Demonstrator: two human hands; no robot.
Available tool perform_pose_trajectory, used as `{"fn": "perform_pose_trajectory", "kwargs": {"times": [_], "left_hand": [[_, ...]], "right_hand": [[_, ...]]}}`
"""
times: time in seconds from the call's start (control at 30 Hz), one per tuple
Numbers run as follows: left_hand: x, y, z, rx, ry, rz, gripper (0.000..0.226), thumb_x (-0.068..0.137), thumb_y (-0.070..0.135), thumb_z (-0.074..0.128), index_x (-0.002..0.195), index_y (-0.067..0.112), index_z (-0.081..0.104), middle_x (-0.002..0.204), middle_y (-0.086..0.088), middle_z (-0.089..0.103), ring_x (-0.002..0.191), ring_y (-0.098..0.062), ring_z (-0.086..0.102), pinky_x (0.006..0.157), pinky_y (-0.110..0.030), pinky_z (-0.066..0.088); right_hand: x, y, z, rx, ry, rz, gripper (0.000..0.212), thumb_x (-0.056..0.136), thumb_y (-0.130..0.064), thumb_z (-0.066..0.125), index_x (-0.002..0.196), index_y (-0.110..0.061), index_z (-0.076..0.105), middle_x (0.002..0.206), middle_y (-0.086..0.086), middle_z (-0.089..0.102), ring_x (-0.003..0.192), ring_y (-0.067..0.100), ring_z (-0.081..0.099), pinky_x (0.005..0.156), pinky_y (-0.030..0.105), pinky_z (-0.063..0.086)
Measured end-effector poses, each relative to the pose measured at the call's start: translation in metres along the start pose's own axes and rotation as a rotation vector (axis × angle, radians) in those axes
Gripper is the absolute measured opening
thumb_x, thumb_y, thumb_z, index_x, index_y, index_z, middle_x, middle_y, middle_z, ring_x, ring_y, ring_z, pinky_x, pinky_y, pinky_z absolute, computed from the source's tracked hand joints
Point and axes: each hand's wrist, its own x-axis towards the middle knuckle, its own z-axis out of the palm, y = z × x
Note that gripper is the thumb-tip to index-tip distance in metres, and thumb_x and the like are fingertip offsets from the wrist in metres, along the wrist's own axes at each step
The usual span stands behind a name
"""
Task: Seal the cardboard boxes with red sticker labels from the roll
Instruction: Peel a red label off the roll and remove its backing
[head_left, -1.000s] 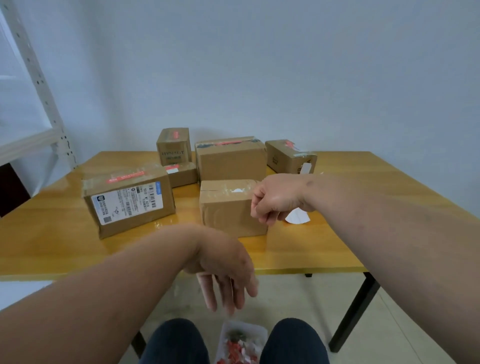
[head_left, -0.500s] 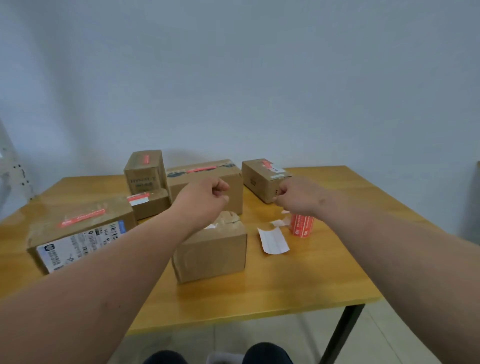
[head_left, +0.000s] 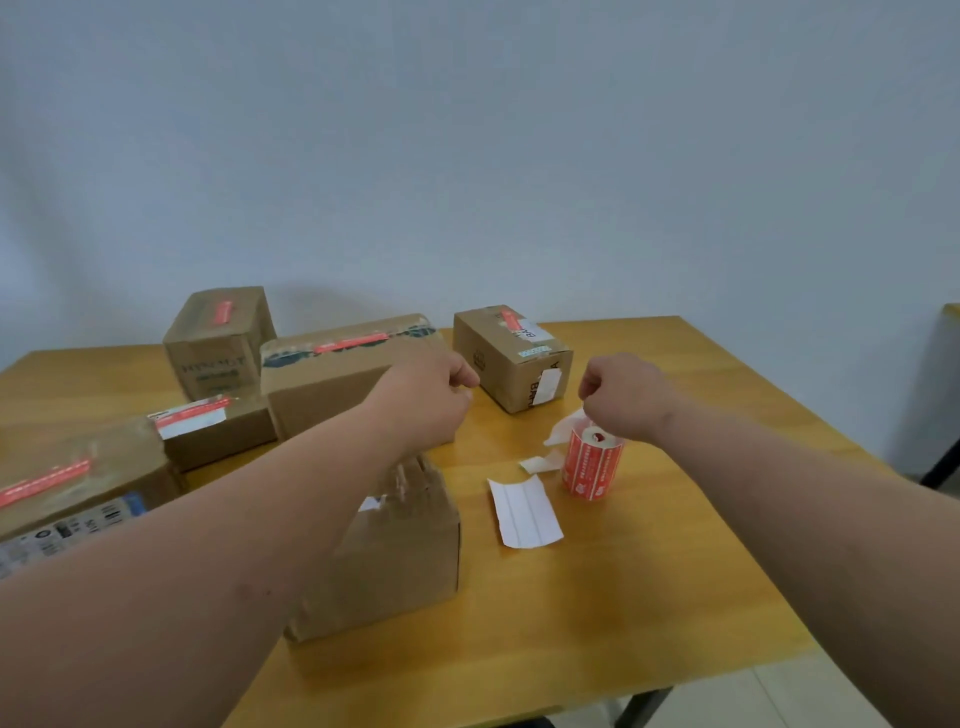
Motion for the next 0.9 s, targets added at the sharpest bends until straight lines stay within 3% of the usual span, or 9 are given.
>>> {"fn": "perform_pose_trajectory", "kwargs": {"times": [0.2,0.37,0.47,0.57,0.67,0.73,0.8,0.9], "left_hand": [[0.014,-0.007,0.005,0.059,-0.045,-0.008,0.026,0.098,0.017,0.049,0.119,0.019,0.064,0.111,-0.001,0.066,0.099,-0.019,0.064,0.085,-0.031,0.052],[0.017,-0.017,0.006,0.113,-0.027,-0.015,0.026,0.095,0.016,0.049,0.114,0.018,0.067,0.109,0.001,0.066,0.097,-0.015,0.06,0.08,-0.027,0.048],[0.014,-0.02,0.002,0.112,-0.018,-0.024,0.024,0.096,0.017,0.049,0.111,0.019,0.068,0.105,0.003,0.066,0.092,-0.013,0.059,0.069,-0.023,0.044],[0.009,-0.023,-0.003,0.106,-0.011,-0.023,0.024,0.096,0.016,0.048,0.109,0.019,0.068,0.101,0.001,0.067,0.082,-0.014,0.06,0.069,-0.026,0.049],[0.003,-0.027,-0.006,0.084,-0.001,-0.024,0.024,0.097,0.015,0.047,0.107,0.02,0.068,0.092,0.005,0.066,0.071,-0.011,0.058,0.064,-0.025,0.05],[0.0,-0.028,-0.007,0.087,0.002,-0.018,0.024,0.097,0.016,0.047,0.107,0.021,0.068,0.088,0.007,0.065,0.066,-0.009,0.055,0.061,-0.024,0.048],[-0.003,-0.028,-0.008,0.093,0.007,-0.014,0.024,0.097,0.016,0.048,0.108,0.02,0.069,0.088,0.007,0.066,0.068,-0.01,0.058,0.065,-0.026,0.05],[-0.005,-0.029,-0.012,0.033,0.029,-0.045,0.024,0.097,0.016,0.048,0.112,0.02,0.067,0.098,0.008,0.064,0.086,-0.013,0.061,0.069,-0.02,0.048]], "right_hand": [[0.014,-0.009,0.01,-0.097,-0.081,-0.182,0.004,0.083,-0.014,0.059,0.086,-0.018,0.061,0.096,0.001,0.053,0.095,0.021,0.053,0.073,0.03,0.045],[-0.001,-0.04,0.036,-0.283,-0.231,-0.402,0.015,0.083,-0.031,0.065,0.094,-0.021,0.066,0.099,0.0,0.06,0.093,0.019,0.058,0.079,0.034,0.053],[-0.001,-0.055,0.057,-0.348,-0.388,-0.35,0.033,0.087,-0.046,0.063,0.103,-0.017,0.065,0.089,0.0,0.061,0.088,0.021,0.059,0.074,0.033,0.052],[0.002,-0.061,0.076,-0.488,-0.523,-0.221,0.048,0.087,-0.058,0.058,0.102,-0.013,0.061,0.084,0.004,0.055,0.09,0.025,0.058,0.077,0.035,0.05],[0.002,-0.059,0.088,-0.529,-0.565,-0.167,0.037,0.091,-0.045,0.059,0.105,-0.011,0.063,0.088,0.006,0.055,0.087,0.025,0.056,0.078,0.035,0.049],[0.004,-0.057,0.092,-0.575,-0.556,-0.177,0.022,0.094,-0.033,0.055,0.088,-0.012,0.06,0.08,0.006,0.053,0.083,0.024,0.054,0.075,0.033,0.048],[0.005,-0.057,0.085,-0.574,-0.555,-0.17,0.028,0.095,-0.029,0.051,0.074,-0.012,0.052,0.074,0.006,0.051,0.079,0.025,0.054,0.074,0.033,0.05],[0.01,-0.056,0.059,-0.29,-0.555,-0.136,0.016,0.093,-0.022,0.054,0.091,-0.008,0.063,0.089,0.012,0.065,0.08,0.025,0.065,0.07,0.034,0.056]]}}
